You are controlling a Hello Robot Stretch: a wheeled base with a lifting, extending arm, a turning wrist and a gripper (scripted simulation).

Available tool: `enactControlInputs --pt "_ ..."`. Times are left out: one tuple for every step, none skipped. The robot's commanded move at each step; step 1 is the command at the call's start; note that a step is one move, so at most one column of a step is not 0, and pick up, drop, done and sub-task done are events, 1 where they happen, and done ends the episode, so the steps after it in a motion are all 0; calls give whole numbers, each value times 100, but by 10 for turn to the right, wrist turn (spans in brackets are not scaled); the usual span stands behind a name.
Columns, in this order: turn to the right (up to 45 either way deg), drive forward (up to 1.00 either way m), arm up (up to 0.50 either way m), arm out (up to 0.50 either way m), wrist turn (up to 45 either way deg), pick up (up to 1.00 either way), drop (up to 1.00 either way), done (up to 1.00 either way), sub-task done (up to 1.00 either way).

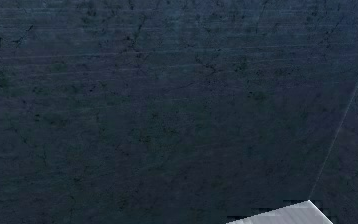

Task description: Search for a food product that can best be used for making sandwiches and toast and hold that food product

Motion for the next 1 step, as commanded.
enactControlInputs --pt "0 0 0 0 450 0 0 0 0"
